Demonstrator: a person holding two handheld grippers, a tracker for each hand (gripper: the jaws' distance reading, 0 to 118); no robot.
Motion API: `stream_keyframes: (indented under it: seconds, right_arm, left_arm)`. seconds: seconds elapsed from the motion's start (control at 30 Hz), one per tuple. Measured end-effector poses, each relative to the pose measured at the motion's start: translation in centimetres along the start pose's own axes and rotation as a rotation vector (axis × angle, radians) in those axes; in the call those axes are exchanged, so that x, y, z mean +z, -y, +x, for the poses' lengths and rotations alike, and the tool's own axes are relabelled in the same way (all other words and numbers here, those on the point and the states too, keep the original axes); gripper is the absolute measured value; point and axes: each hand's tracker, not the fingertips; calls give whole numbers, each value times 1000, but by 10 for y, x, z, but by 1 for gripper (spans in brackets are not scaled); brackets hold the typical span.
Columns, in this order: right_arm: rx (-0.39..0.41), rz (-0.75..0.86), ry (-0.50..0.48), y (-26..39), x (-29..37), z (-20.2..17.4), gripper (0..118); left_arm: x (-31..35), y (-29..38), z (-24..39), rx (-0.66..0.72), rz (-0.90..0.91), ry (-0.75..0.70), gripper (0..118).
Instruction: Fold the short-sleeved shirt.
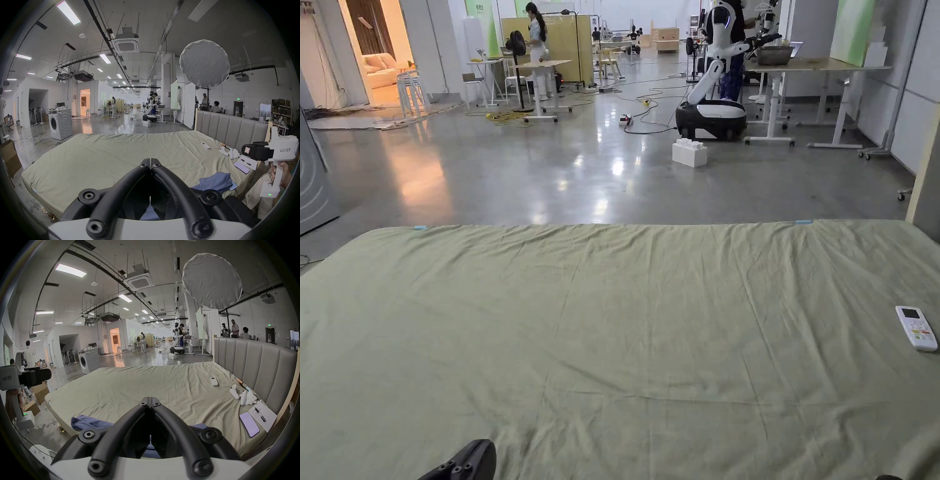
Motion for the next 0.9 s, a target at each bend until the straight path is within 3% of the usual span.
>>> stream_keyframes:
  seconds: [0.13, 0.3, 0.33, 0.37, 0.43, 0.5, 0.7, 0.77, 0.83, 0.9]
  right_arm:
    - [5, -11, 11, 1, -1, -1, 0]
    - [-16, -43, 3, 7, 0, 1, 0]
    - [-18, -51, 4, 9, 0, 2, 0]
    - [-19, -61, 2, 11, 0, 2, 0]
    - [-27, -85, -3, 19, -2, 6, 0]
    - [-59, -118, -18, 26, -5, 9, 0]
    - [-82, -166, -18, 30, -9, 8, 0]
    - [-86, -177, -19, 31, -8, 7, 0]
    - [-89, -196, -17, 28, -9, 2, 0]
    - [-79, -216, -11, 29, -9, -1, 0]
  left_arm:
    - [-3, 3, -5, 18, -16, 17, 0]
    - [-4, 25, -37, 182, -68, -71, 0]
    - [-5, 33, -49, 235, -72, -80, 6]
    - [-7, 42, -62, 293, -89, -76, 20]
    - [-15, 68, -97, 464, -134, -78, 66]
    - [-31, 101, -131, 633, -218, -120, 93]
    - [-74, 210, -210, 1142, -339, -18, 96]
    - [-86, 223, -214, 1091, -356, -40, 96]
    - [-101, 231, -213, 1021, -398, 28, 96]
    - [-114, 239, -208, 1049, -445, 115, 96]
